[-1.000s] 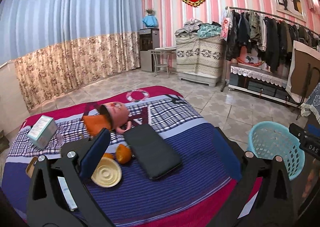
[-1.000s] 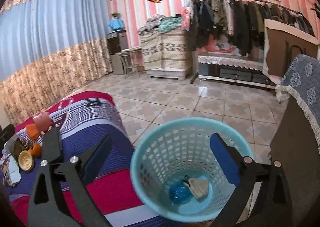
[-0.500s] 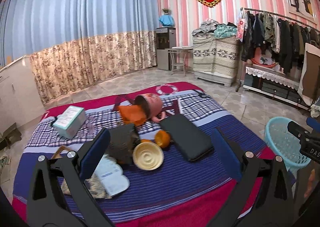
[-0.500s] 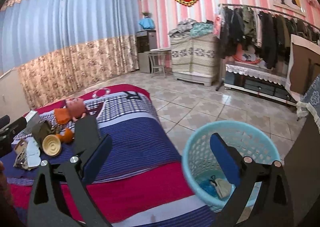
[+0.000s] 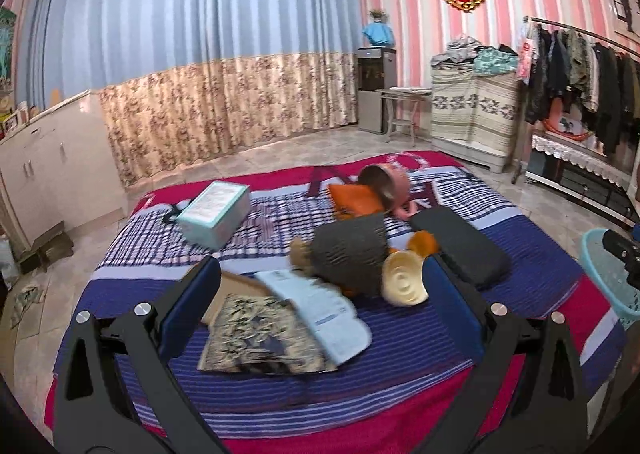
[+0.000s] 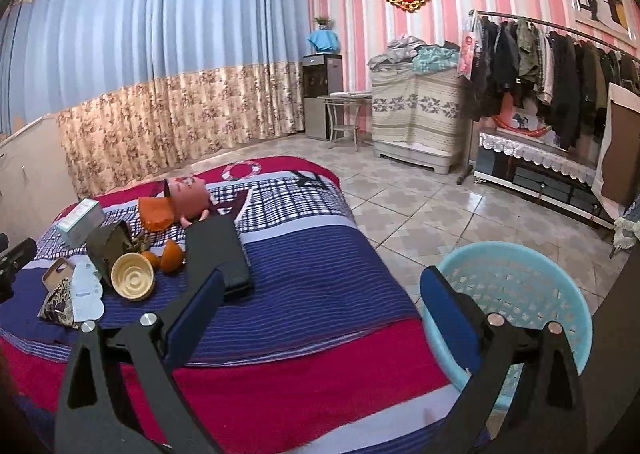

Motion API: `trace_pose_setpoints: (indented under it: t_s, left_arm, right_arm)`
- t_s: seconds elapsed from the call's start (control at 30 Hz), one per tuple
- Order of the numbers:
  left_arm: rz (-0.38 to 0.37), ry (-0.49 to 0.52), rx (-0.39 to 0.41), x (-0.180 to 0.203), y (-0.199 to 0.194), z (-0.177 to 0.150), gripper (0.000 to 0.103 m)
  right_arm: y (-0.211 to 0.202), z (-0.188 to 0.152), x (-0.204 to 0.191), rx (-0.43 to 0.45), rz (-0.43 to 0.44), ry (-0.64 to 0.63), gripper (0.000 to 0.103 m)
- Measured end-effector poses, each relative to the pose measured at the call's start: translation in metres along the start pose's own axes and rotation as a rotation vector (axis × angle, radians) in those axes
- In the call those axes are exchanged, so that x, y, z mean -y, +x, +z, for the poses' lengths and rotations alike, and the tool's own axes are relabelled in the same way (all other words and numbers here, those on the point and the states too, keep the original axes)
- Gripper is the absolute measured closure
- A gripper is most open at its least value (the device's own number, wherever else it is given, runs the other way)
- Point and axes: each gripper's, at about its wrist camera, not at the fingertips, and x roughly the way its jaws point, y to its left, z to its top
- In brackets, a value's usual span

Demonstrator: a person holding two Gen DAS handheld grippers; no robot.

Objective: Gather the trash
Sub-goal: 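Move both tools back over the remaining items on the bed, then grasp the printed snack packet with the left tool while the right tool grasps the cream plastic lid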

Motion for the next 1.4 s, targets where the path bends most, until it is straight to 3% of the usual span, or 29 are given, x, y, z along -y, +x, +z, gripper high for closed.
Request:
trace_pose_setpoints:
  t_s: [0.67,1.17,1.3,1.4]
  left_arm:
    - [0.068,-0.047,-0.104,-0.057,0.028,-0.042,0.006]
    - [-0.011,-0.040,-0.222,-0.045,0.073,-0.051,0.006]
    - [-0.039,-0.053,-0.233,-0.053,0.067,-0.050,0.006]
    - [-0.013,-0.018,-0.218,-0.061,0.058,-0.058,0.006]
  right_arm:
    - [0.022,-0.009,-0.043,-0.037,0.034,-0.062,0.007]
    - [0.040,-0.015,-0.060,-0.085,0.027,-0.106,0.007]
    - [0.042,-0.016,-0.059,-0.098,0.019,-0.113,0.007]
    - [0.044,-0.016,-0.057,-0.107,0.019,-0.105,0.007]
